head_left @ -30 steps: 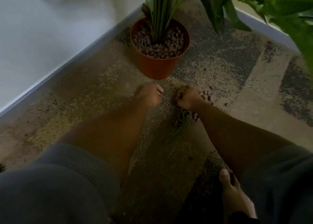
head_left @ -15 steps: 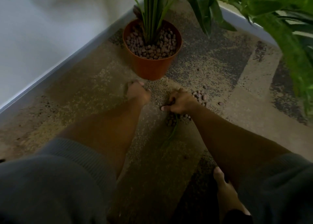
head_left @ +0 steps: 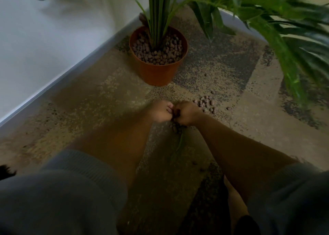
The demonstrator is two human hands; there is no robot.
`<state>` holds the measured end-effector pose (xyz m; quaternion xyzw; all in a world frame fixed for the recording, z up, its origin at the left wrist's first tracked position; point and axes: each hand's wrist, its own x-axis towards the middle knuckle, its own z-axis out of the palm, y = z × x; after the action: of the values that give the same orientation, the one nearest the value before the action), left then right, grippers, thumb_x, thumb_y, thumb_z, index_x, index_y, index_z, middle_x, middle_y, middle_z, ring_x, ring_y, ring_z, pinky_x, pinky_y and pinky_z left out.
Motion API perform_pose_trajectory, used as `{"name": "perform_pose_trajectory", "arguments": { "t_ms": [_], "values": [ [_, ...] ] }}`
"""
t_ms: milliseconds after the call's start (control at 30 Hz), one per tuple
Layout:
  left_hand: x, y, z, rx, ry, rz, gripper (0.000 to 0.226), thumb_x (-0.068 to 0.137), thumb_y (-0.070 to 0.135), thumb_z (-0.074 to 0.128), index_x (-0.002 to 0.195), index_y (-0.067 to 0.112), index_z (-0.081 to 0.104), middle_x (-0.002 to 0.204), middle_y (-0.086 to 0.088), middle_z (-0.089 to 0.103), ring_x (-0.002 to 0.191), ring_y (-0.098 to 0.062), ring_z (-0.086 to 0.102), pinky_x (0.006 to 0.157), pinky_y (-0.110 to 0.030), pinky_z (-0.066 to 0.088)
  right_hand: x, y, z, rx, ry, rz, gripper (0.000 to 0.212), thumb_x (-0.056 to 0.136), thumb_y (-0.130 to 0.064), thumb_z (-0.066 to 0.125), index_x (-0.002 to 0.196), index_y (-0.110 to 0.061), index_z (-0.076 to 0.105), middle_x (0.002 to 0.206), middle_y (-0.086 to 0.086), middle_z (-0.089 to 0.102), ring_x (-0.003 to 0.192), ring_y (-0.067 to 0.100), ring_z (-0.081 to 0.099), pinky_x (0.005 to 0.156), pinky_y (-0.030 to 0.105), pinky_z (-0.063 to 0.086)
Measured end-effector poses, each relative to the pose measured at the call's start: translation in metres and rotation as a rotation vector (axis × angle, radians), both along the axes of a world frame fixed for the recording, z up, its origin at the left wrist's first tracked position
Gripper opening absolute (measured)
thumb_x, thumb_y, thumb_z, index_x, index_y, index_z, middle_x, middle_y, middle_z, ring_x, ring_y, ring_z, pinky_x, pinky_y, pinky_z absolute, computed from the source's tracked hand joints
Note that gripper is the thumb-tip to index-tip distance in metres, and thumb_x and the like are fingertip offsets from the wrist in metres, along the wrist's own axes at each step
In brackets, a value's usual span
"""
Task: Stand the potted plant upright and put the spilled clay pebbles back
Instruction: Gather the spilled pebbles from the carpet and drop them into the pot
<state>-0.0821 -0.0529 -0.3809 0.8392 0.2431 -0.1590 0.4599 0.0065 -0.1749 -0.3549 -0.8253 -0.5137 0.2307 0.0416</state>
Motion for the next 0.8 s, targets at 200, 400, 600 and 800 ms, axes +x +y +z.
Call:
{"name": "perform_pose_trajectory", "arguments": {
  "t_ms": [200,400,600,800],
  "values": [
    [-0.008,-0.011,0.003,0.053,0.04,-0.09,0.023,0.08,-0.007,0.058,0.091,0.011,0.065,0.069,0.006,0.052,0.069,-0.013,0.048,0.058,-0.021,0.036,-0.006,-0.006,0.002,0.052,0.105,-0.161,0.021,0.085,-0.009,0.063,0.103,-0.009,0.075,0.108,0.005,0.072,0.102,0.019,0.064,0.07,0.006,0.036],
    [-0.02,-0.017,0.007,0.173,0.076,-0.008,0.017,0.081,0.01,0.064,0.068,0.021,0.061,0.072,-0.002,0.064,0.072,-0.021,0.059,0.061,-0.023,0.045,-0.013,-0.007,0.008,0.166,0.782,-0.711,0.014,0.086,0.005,0.061,0.09,-0.006,0.068,0.083,0.004,0.065,0.067,0.014,0.062,0.056,0.018,0.056],
    [-0.028,-0.031,0.017,-0.573,0.02,0.545,0.016,0.095,-0.001,0.051,0.087,0.009,0.061,0.09,-0.004,0.063,0.081,-0.011,0.063,0.069,-0.018,0.058,-0.021,-0.01,0.011,0.302,1.209,-1.013,0.017,0.086,0.009,0.057,0.085,-0.008,0.059,0.095,0.009,0.057,0.086,0.018,0.057,0.06,0.02,0.052],
    [-0.035,-0.03,0.029,-0.943,-0.01,0.802,0.022,0.095,0.01,0.04,0.097,0.007,0.062,0.086,-0.005,0.063,0.082,-0.015,0.06,0.077,-0.028,0.056,-0.025,-0.011,0.016,0.439,1.672,-1.118,0.02,0.086,0.005,0.033,0.075,-0.008,0.044,0.082,0.009,0.049,0.067,0.012,0.048,0.056,0.016,0.046]
  ]
}}
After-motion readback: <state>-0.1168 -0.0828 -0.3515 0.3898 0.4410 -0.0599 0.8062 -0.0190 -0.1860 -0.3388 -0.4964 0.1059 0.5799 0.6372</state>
